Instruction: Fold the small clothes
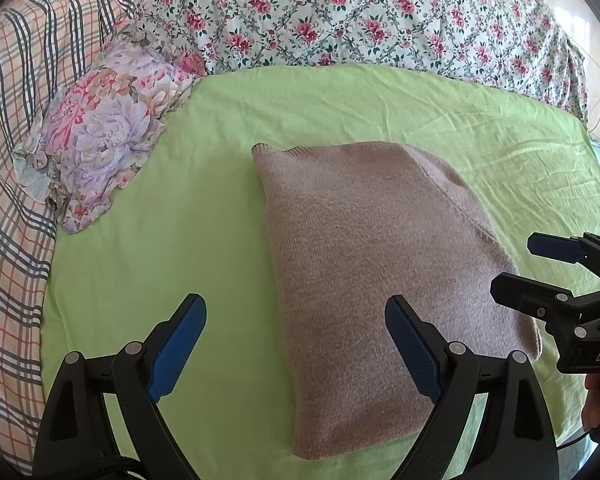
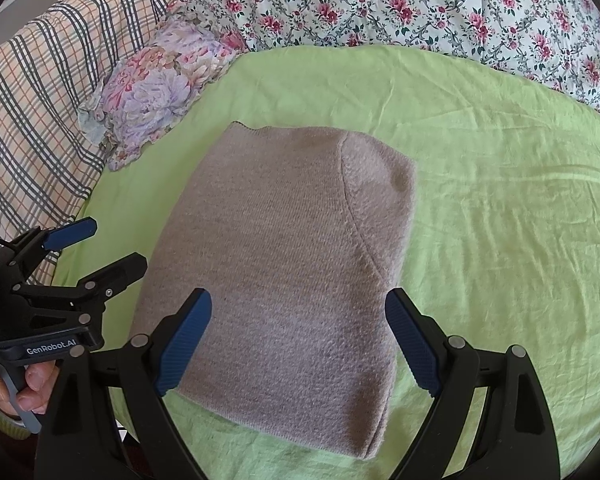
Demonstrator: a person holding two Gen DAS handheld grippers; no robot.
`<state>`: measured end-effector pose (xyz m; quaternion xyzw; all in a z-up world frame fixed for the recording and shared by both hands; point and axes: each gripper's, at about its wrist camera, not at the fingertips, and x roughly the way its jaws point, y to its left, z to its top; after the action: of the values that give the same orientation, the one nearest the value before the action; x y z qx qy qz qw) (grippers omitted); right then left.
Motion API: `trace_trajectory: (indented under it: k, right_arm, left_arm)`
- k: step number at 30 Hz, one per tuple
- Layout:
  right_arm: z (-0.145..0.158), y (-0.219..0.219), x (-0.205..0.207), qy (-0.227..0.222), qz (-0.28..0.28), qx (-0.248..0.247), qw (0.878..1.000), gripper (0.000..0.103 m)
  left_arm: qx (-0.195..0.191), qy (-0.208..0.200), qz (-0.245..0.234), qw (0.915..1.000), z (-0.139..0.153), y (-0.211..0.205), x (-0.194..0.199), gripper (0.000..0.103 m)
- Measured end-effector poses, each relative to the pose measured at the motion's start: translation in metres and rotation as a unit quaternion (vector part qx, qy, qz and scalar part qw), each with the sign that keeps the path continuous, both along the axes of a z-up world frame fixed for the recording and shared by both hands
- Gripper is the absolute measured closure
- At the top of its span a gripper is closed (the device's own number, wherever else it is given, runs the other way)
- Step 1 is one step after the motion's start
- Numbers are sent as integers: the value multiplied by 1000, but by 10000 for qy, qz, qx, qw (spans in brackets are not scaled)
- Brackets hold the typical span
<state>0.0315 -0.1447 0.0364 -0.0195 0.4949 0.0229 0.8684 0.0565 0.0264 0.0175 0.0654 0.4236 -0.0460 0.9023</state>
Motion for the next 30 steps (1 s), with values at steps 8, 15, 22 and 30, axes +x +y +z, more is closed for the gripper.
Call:
trace_trajectory:
  k: [8, 15, 22, 30]
  right_arm:
    - [-3, -6, 4, -1, -70, 30, 10000, 14]
    - [-6, -14, 11, 21, -165, 43, 9999, 14]
    - [-7, -15, 14, 9, -194, 61, 9998, 14]
    - [-8, -14, 15, -5, -207, 90, 9997, 14]
  left_arm:
    - [-49, 44, 2, 10000, -2, -1, 4, 11]
    - [-70, 41, -1, 10000, -4, -5, 8, 11]
    - [32, 49, -21, 10000, -6, -10, 15, 11]
    - [52, 59, 10, 10000, -6, -10, 19, 11]
